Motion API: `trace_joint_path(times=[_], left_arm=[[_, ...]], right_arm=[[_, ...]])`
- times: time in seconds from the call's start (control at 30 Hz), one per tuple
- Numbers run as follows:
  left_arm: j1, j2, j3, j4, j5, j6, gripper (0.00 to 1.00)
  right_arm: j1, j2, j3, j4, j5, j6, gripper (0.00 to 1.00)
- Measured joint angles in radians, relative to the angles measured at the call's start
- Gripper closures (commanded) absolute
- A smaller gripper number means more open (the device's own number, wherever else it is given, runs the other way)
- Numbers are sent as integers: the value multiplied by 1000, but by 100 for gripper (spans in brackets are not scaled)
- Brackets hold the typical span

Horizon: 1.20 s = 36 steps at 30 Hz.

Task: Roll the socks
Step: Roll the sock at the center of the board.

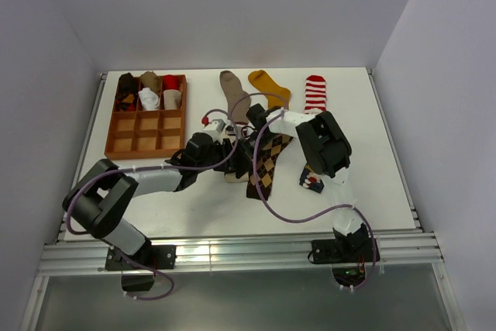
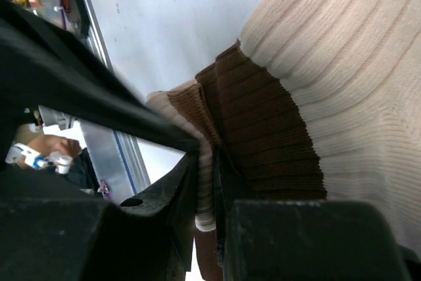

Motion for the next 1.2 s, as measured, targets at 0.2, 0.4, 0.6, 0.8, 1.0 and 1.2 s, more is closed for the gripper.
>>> trace_joint_path(times=[0.2,0.4,0.6,0.8,1.0,1.2], left_arm=[[2,98,0,126,59,-29,61],[2,124,-35,227,55,-92,61],[2,130,-110,332,40,-139,61],[0,120,-169,355,32,-152,61],[-2,116,-138,292,32,-145,62],[-8,127,-78,209,25,-140,69]], right_arm=[[-21,9,1,-27,-4,7,97],[-30,9,0,-37,-1,6,97],[-30,9,0,-38,1,9,97],[-30,9,0,-41,4,12,97],[-34,9,0,-42,10,17,97],[-49,9,1,-45,17,24,97]])
